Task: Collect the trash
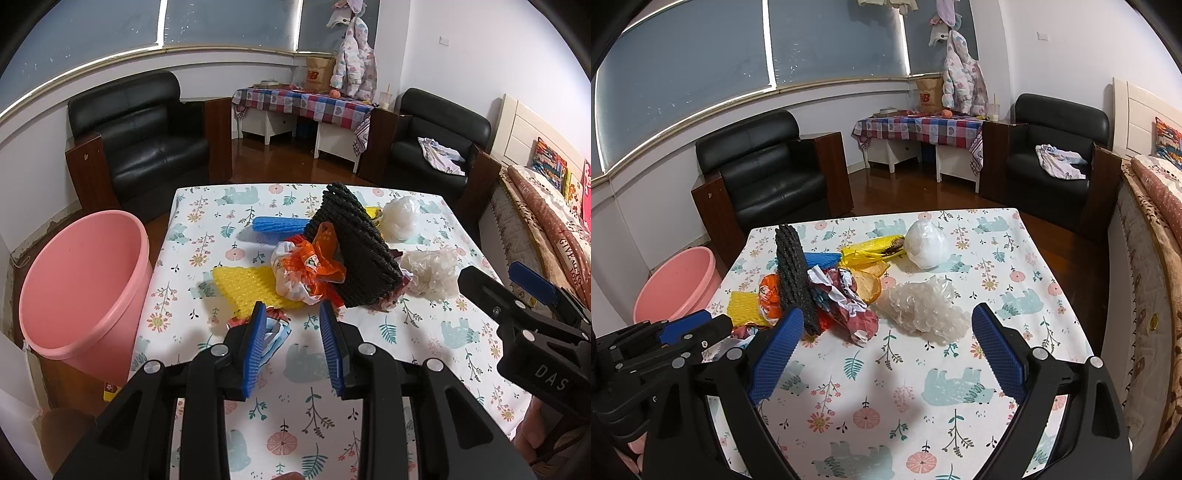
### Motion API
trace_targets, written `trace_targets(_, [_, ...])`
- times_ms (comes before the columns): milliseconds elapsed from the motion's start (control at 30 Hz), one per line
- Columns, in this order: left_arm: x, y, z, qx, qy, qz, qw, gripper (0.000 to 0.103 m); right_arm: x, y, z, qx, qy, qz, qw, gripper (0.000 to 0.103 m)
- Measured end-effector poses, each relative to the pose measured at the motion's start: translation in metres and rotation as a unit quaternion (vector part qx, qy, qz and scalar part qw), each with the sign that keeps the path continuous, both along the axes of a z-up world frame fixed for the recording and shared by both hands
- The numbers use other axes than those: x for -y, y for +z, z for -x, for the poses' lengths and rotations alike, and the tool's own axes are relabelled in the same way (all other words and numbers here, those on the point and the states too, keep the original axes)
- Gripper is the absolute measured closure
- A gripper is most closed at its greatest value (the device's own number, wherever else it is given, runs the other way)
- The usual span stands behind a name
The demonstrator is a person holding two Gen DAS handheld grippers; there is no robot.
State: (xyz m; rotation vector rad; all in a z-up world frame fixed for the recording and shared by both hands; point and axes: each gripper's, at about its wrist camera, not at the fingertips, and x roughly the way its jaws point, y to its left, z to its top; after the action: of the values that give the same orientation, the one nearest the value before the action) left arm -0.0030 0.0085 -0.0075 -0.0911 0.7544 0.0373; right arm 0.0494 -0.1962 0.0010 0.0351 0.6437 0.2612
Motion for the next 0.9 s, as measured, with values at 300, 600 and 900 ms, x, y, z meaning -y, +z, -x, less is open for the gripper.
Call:
trace_targets(300, [0.001,0.001,-0.001,0.000,0.000,0.001,1.0000,0.074,0.001,-0.001,0.000,-0.002,-0.001,-0.001,1.000,0.010])
trace_targets(600, [-0.009,-0.007,0.000,-0.007,-0.006,0.037,0.9993,0.074,0.008,-0.006,-0.004,-0.003,-0.008,-0.003,1.000,0.010])
trace_targets(900, [-0.034,-0.007,0.020,0.004,-0.017,0.066,0.9977,0.074,0.015,-0.015,-0.010,-0.023,0.004,-0.017,1.000,0.021])
